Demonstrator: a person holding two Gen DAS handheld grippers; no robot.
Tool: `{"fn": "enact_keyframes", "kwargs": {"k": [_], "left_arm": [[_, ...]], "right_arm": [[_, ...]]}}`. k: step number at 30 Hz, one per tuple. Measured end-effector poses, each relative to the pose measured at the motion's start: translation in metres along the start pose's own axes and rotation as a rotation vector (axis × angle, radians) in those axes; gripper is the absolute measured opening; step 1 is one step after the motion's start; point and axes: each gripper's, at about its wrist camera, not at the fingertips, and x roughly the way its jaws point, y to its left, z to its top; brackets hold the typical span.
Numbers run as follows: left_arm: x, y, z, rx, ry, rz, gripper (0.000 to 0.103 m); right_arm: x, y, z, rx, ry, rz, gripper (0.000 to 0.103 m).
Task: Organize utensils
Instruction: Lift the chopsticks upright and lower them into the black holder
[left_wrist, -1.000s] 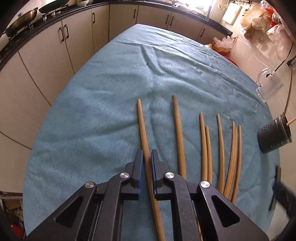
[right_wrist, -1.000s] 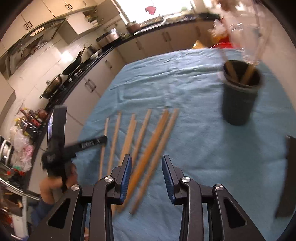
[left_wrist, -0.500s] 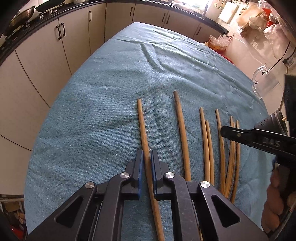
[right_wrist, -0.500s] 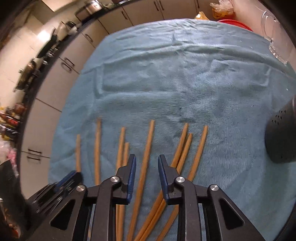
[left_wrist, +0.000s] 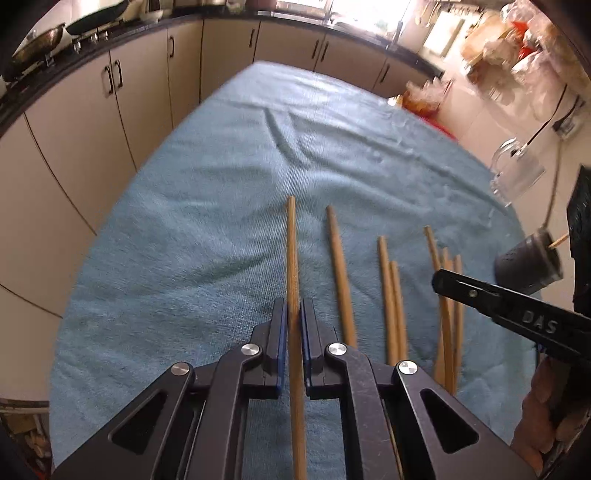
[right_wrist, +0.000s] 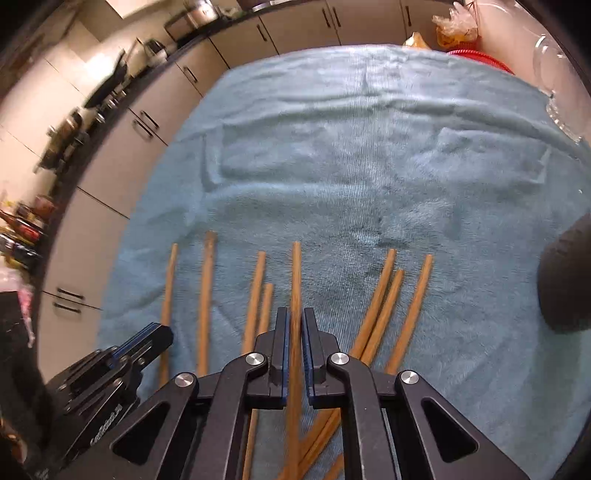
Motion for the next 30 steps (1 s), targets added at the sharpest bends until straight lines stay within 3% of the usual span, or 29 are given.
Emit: {"fn": "enact_keyframes", "kwargs": {"k": [9,15,20,30], "left_arm": [[-0.086,-0.018,-0.016,0.039,-0.228,-0.034,0.007],[-0.117,-0.031,-0.031,0.076,-0.287,-0.043,0.007],[-0.131,-0.033,-0.039,0.088,-0.309,-0.049,0.007],[-0.140,-0.034,-0.045,0.090,-0.315,-0.056,0.007]], "right_arm": [[-0.113,0.005,-0.036,-0.049,-0.319,0.114,0.007],[-0.163,0.021,-0.078,-0.114,-0.486,0.112,0.007],[-0.183,0.024,-0.101,-0.131,-0.554,0.106,0.007],[-0.196,0.010,-0.114,-0.108,-0.586,0.118,0.007]]}}
